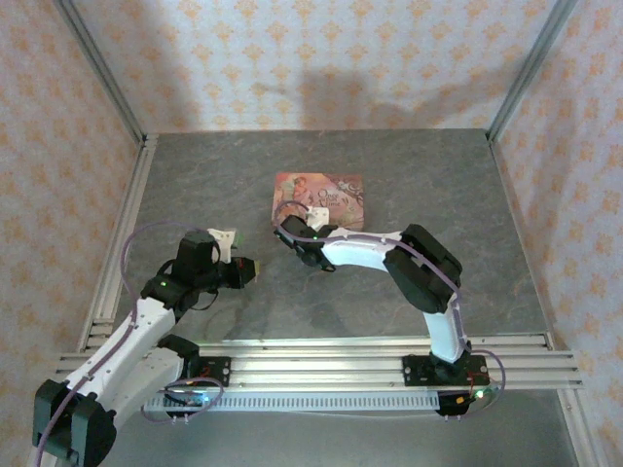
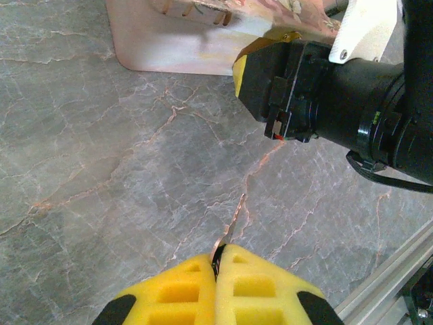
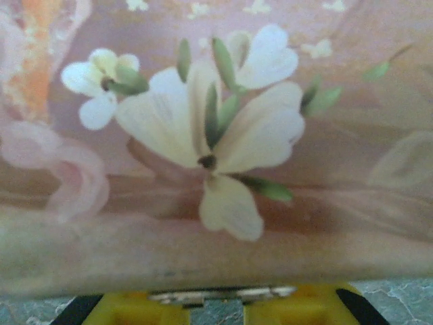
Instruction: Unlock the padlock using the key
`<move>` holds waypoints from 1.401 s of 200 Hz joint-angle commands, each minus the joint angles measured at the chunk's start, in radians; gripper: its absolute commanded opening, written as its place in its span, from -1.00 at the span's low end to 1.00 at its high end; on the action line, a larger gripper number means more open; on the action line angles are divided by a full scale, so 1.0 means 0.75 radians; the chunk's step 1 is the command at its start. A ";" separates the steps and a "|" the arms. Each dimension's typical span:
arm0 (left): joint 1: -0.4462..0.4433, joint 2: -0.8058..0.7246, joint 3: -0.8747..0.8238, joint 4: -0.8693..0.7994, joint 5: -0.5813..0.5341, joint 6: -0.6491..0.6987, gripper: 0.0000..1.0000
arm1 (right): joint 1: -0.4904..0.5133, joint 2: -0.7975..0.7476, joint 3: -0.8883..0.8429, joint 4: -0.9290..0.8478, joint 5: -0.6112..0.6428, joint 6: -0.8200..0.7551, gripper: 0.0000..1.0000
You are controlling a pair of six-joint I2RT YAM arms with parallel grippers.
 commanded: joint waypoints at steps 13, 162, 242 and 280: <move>-0.016 -0.006 -0.019 0.048 0.067 0.018 -1.00 | -0.017 -0.114 -0.051 0.013 -0.010 -0.077 -0.72; -0.175 0.141 -0.211 0.615 0.113 0.053 -1.00 | -0.126 -0.322 -0.054 0.013 -0.761 -0.249 -0.96; -0.176 0.327 -0.172 0.795 0.220 0.265 -1.00 | -0.186 -0.359 -0.006 -0.041 -1.020 -0.238 -0.99; -0.175 0.398 -0.213 1.034 0.166 0.190 -1.00 | -0.220 -0.398 -0.019 -0.021 -1.121 -0.218 -1.00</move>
